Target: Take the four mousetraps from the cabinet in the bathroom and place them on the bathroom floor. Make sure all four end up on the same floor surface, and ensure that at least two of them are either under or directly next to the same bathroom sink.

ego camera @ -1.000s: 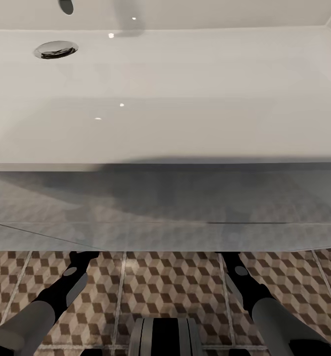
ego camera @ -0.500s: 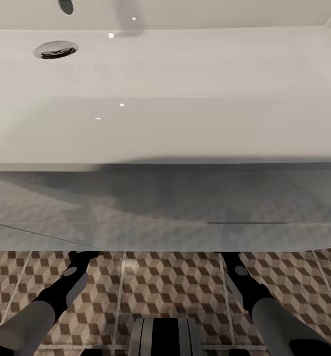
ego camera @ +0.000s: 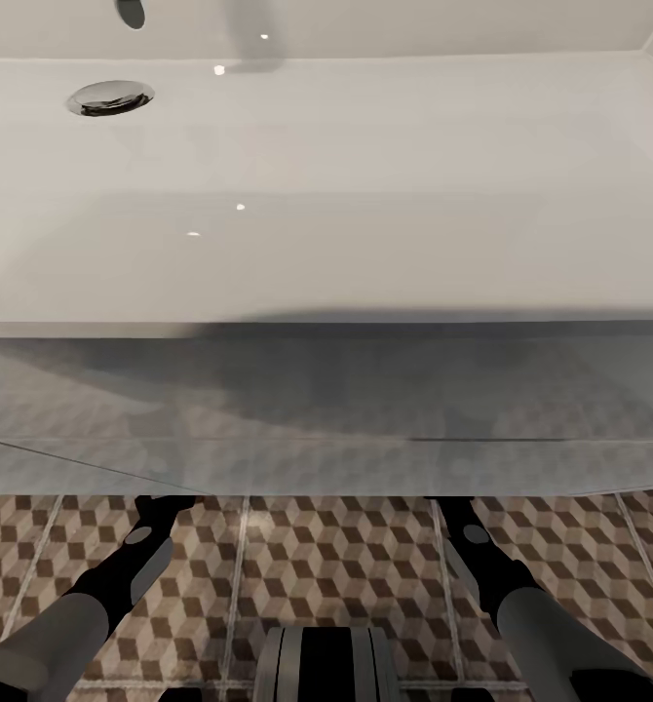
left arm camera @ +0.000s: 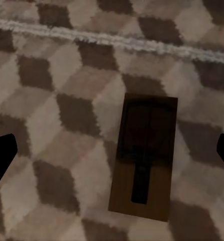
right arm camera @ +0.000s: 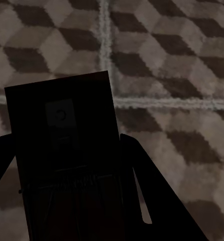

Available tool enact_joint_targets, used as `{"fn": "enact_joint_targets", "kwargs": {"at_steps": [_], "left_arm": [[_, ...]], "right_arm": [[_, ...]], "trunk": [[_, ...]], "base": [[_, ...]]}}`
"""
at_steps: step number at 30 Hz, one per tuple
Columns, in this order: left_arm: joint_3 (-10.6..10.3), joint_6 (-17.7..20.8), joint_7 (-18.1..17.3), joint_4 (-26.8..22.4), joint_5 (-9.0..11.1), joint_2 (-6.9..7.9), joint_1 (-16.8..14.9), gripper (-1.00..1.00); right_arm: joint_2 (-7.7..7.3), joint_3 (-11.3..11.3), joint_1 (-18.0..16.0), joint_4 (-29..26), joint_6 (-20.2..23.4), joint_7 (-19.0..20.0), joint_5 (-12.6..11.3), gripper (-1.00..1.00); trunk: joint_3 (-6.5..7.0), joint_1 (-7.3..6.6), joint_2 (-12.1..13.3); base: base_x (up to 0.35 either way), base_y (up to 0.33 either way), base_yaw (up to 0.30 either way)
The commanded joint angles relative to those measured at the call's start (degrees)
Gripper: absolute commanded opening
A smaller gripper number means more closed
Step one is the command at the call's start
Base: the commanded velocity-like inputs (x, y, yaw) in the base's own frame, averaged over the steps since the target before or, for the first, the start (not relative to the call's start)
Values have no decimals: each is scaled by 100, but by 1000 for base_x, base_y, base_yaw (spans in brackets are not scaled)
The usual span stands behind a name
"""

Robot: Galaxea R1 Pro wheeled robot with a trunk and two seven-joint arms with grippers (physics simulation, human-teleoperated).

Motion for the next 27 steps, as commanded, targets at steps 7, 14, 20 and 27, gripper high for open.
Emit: {"fn": "enact_joint_targets", "kwargs": {"at_steps": [7, 14, 20, 27], "left_arm": [[-49, -21, 49, -1, 38, 6, -2, 100], [-49, -21, 50, -1, 38, 2, -1, 100], [-49, -21, 50, -1, 37, -2, -2, 100], [-49, -21, 50, 2, 32, -8, 1, 100]], "right_arm": [[0, 2, -3, 5, -17, -11, 7, 100], [0, 9, -3, 5, -18, -10, 7, 100], [0, 10, -3, 5, -21, -9, 7, 100], [0, 10, -3, 4, -24, -10, 7, 100]], "trunk": [[-3, -1, -1], [-3, -1, -1], [-3, -1, -1], [-3, -1, -1]], "base": [[0, 0, 0], [0, 0, 0], [0, 0, 0], [0, 0, 0]]}}
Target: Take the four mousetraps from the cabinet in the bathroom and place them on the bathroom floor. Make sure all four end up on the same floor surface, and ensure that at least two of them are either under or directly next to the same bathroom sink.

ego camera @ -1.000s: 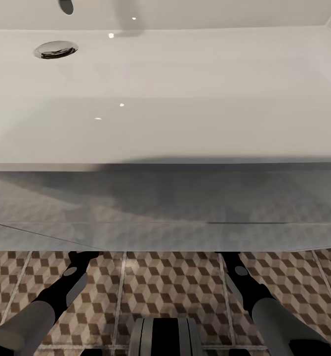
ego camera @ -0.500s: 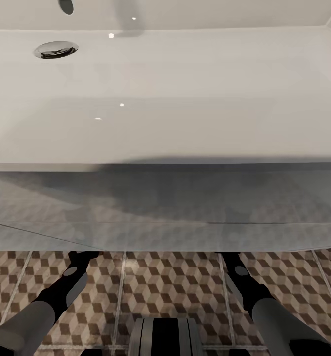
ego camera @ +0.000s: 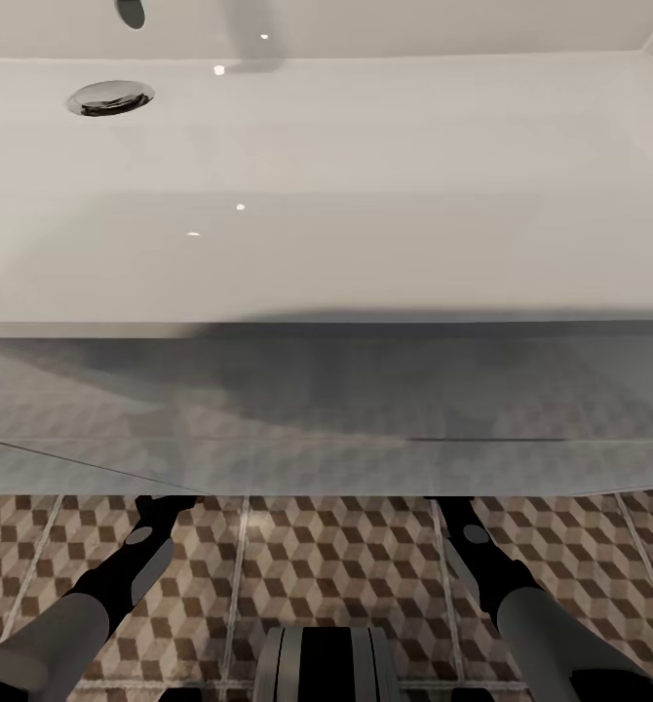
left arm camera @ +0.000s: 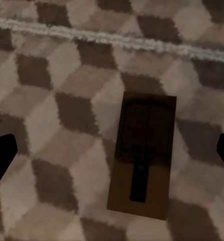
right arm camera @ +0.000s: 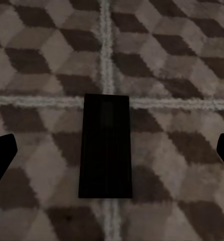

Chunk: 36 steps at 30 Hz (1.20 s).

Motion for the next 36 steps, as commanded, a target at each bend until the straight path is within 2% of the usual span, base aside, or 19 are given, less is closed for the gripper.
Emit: {"fn": "enact_joint_targets", "kwargs": {"at_steps": [1, 31, 36], "left_arm": [[-49, -21, 42, 0, 37, 7, -3, 100], [-49, -18, 85, -4, 52, -14, -10, 100], [-49, -24, 85, -4, 52, -15, -10, 100]], "right_arm": [[0, 5, -3, 5, -13, -27, 26, 100], [0, 5, -3, 5, -8, -28, 26, 100], [0, 5, -3, 5, -12, -28, 29, 100]], "trunk": [[-3, -1, -1], [-3, -1, -1], [-3, -1, -1]], "base": [[0, 0, 0], [0, 0, 0], [-117, 0, 0]]}}
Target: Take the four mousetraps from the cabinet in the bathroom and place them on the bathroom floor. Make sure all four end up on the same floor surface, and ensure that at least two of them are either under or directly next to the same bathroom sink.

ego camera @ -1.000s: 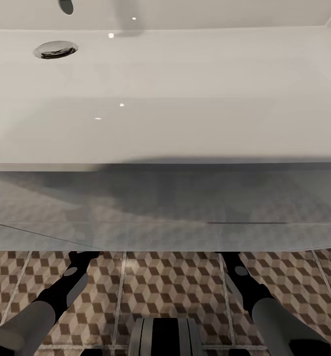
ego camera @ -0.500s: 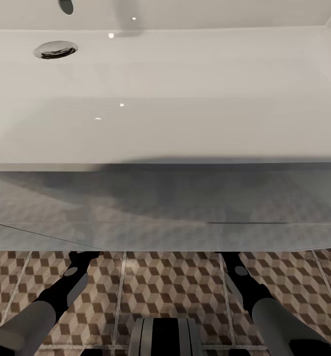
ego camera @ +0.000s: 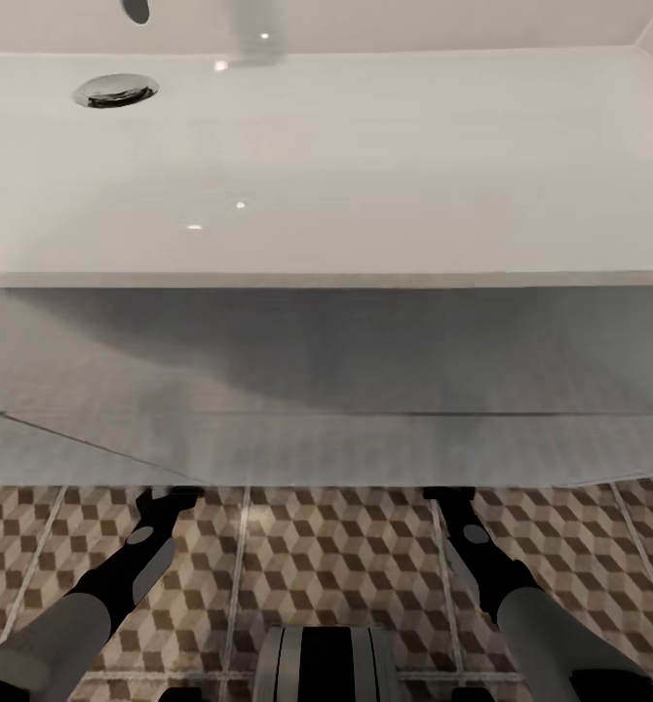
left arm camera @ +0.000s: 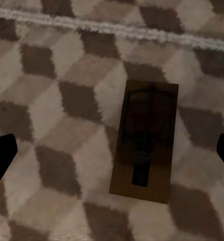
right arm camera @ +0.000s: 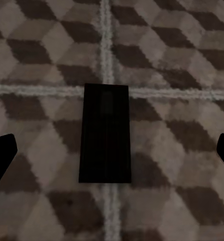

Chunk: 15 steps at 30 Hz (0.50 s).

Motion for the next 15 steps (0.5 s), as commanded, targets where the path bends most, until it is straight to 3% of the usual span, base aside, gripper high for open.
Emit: {"fn": "enact_joint_targets", "kwargs": {"at_steps": [1, 15], "left_arm": [[-49, -23, 42, -1, 39, 6, -3, 100], [-49, -28, 73, 12, 39, 6, 1, 100]], "right_arm": [[0, 5, -2, 3, -13, -29, 28, 100], [0, 5, -2, -3, -16, -30, 32, 100]], "trunk": [[-3, -3, -1], [-3, -3, -1]], "base": [[-247, 0, 0], [-313, 0, 0]]}}
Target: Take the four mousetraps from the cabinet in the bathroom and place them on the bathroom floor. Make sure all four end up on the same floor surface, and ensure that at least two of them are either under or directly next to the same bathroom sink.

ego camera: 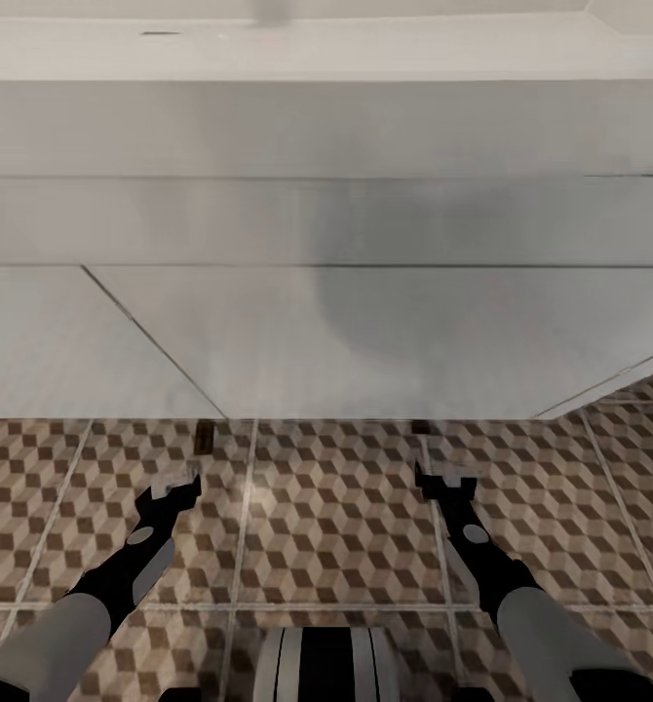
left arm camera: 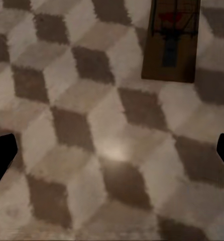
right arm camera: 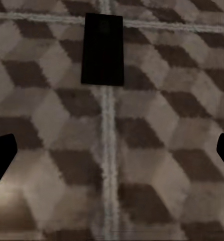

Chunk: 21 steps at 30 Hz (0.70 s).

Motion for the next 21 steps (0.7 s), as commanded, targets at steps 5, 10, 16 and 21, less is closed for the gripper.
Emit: {"fn": "enact_joint_targets", "kwargs": {"at_steps": [5, 10, 16, 21], "left_arm": [[-49, -21, 100, 2, 39, 6, -4, 100], [-49, -21, 133, 3, 39, -5, -1, 100], [-49, -25, 146, 3, 39, -21, -2, 100], [-49, -29, 149, 14, 37, -32, 0, 100]], "right_arm": [[0, 5, -2, 4, -13, -29, 23, 100], [0, 5, -2, 7, -13, -29, 27, 100], [0, 5, -2, 8, -13, -29, 33, 100], [0, 7, -2, 7, -13, -28, 38, 100]], "trunk": [[-3, -4, -1], [-3, -4, -1], [-3, -4, -1], [-3, -4, -1]], "base": [[-335, 0, 0], [-336, 0, 0], [-266, 0, 0], [-84, 0, 0]]}}
